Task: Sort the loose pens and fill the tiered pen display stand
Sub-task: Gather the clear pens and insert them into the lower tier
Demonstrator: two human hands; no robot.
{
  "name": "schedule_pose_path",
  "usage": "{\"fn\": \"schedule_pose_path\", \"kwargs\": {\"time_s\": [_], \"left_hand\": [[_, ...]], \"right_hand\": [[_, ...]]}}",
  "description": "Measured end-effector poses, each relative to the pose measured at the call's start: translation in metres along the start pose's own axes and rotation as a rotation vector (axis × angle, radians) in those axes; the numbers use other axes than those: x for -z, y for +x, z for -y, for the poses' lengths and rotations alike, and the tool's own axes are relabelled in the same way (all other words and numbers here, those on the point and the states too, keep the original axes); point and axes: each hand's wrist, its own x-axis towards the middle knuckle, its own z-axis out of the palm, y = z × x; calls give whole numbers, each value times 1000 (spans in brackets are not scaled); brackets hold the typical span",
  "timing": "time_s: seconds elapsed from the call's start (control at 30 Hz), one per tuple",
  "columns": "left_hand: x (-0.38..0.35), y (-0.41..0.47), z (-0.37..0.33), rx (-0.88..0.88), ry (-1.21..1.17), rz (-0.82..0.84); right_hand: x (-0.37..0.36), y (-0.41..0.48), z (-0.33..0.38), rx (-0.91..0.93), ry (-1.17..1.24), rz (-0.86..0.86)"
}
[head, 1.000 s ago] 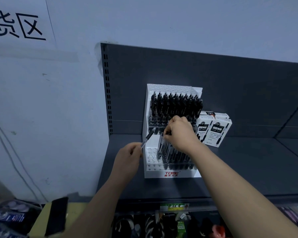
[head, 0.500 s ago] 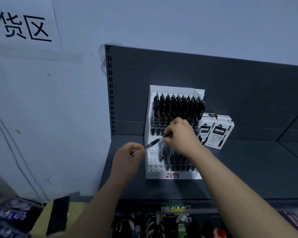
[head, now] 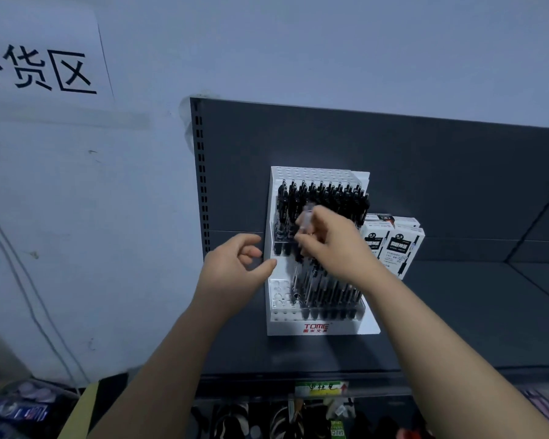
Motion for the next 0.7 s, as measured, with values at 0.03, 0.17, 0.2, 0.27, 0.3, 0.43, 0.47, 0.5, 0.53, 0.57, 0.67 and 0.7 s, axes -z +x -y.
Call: {"fn": "schedule_pose_path", "kwargs": {"time_s": [0.03, 0.17, 0.2, 0.27, 0.3, 0.43, 0.47, 0.5, 0.53, 0.57, 0.67, 0.7], "left_hand": [[0, -1, 4, -8, 86, 25], [-7, -7, 19, -29, 433, 182], [-10, -9, 22, -32, 502, 216], [-16, -12, 26, -58, 619, 264], [-18, -13, 28, -78, 666, 279], [-26, -14, 31, -148, 768, 295], [-28, -14, 32, -158, 782, 292], [-30, -15, 33, -165, 793, 291], [-32, -15, 34, -173, 798, 291], [-34, -15, 35, -175, 800, 295], [-37, -17, 38, -165, 792, 319], [-38, -18, 39, -162, 789, 324]], "right_hand": [[5, -2, -1, -41, 65, -21], [12, -9, -11, -145, 46, -5], [11, -11, -13, -140, -8, -6], [7, -12, -15, -130, -83, -4], [5, -12, -16, -128, -119, 9], [-6, -15, -22, -110, -301, 63], [-8, -15, -24, -107, -337, 64], [-11, -15, -26, -110, -355, 64], [-12, -15, -27, -116, -345, 57], [-14, -15, -28, -125, -324, 45], [-18, -14, -31, -143, -229, -16], [-20, -14, -32, -147, -182, -44]]}}
